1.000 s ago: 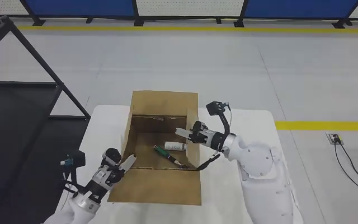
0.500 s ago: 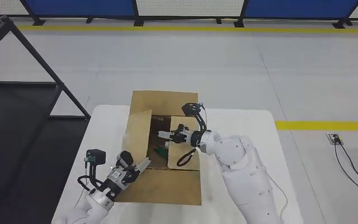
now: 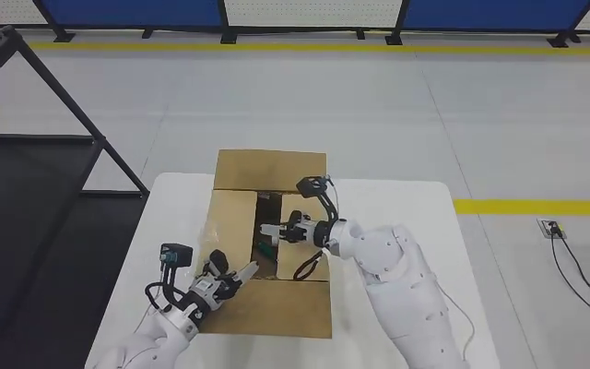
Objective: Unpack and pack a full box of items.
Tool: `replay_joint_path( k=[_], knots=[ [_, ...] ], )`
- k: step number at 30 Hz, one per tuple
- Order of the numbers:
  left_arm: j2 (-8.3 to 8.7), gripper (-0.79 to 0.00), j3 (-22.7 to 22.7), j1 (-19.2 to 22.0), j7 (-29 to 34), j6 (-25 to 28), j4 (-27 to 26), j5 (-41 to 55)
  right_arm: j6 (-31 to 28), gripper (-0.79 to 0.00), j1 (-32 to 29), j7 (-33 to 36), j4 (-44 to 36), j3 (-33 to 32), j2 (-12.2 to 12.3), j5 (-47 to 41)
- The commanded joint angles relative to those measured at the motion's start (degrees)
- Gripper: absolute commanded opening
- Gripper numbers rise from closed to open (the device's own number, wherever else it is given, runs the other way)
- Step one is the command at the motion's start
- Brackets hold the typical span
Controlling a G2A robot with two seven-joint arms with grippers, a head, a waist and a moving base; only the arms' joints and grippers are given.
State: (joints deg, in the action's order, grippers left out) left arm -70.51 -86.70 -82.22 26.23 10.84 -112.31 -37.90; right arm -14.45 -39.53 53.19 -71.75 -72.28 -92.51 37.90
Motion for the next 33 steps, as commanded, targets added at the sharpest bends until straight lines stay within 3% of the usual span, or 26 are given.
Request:
replay_joint_path(
  k=[1, 14, 21, 28, 33],
  knots=[
    [0.04, 0.000, 0.19, 0.42, 0.22, -0.33, 0.39, 0.01, 0.48, 0.000, 0.19, -0.25, 0.25, 0.38, 0.10, 0.16],
    [0.31, 0.000, 0.42, 1.30, 0.39, -1.14, 1.01, 0.99, 1.34, 0.000, 1.61, -0.15, 1.05, 2.35, 0.84, -0.25],
    [0.57, 0.000, -1.05, -0.15, -0.30, -0.22, -2.09, 2.52, 0.61, 0.000, 0.98, -0.36, -1.93, 1.68, 1.60, -1.09],
    [0.88, 0.000, -4.88, -2.87, -2.06, 1.53, -6.82, 6.93, 0.96, 0.000, 0.47, -0.98, -4.72, -1.41, 2.67, -2.97],
    [1.20, 0.000, -10.45, -5.84, -3.27, 4.12, -9.74, 12.24, 1.90, 0.000, -0.66, -0.96, -6.06, -4.21, 3.58, -2.90]
  ],
)
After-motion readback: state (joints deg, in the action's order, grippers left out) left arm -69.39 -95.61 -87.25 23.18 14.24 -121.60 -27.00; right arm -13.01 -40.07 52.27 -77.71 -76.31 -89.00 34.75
